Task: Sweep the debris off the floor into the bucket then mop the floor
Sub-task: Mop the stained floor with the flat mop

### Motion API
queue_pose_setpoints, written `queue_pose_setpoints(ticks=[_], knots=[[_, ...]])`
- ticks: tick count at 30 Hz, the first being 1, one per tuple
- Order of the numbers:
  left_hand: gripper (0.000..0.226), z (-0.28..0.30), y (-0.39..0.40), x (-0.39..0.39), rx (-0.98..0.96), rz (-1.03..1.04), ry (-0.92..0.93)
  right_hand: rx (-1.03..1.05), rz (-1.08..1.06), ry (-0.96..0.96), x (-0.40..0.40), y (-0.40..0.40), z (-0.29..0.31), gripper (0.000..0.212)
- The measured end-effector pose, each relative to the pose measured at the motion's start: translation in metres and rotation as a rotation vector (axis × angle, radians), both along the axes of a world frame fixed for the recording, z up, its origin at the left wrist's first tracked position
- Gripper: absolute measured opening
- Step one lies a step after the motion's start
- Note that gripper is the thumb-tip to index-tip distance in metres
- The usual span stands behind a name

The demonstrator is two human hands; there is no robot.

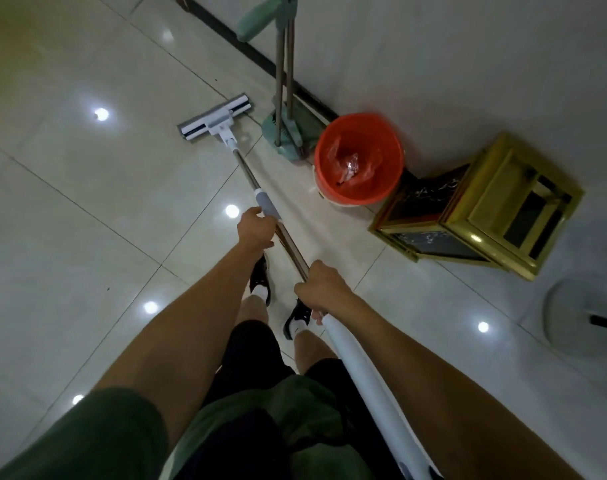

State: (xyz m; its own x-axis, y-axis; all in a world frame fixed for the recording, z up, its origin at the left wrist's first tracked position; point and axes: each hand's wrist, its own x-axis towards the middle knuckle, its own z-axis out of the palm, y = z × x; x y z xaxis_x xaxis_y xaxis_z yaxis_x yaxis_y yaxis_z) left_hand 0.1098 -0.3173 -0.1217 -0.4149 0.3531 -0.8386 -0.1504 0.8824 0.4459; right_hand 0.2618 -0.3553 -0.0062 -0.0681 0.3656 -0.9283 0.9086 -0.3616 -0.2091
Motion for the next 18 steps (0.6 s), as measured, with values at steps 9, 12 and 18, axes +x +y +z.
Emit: queue_pose_setpoints(ticks=[9, 12, 18], knots=[[0.011, -0.024, 0.042, -0.013, -0.089, 0.341, -0.406, 0.213, 0.058, -0.078, -0.028, -0.007, -0.005, 0.017], [0.015, -0.023, 0.043, -0.012, -0.099, 0.316, -0.378, 0.294, 0.138, -0.092, -0.024, -0.007, -0.004, 0.013], [0.016, -0.019, 0.037, -0.011, -0.057, 0.321, -0.346, 0.375, 0.286, -0.092, -0.019, -0.012, -0.003, 0.009]])
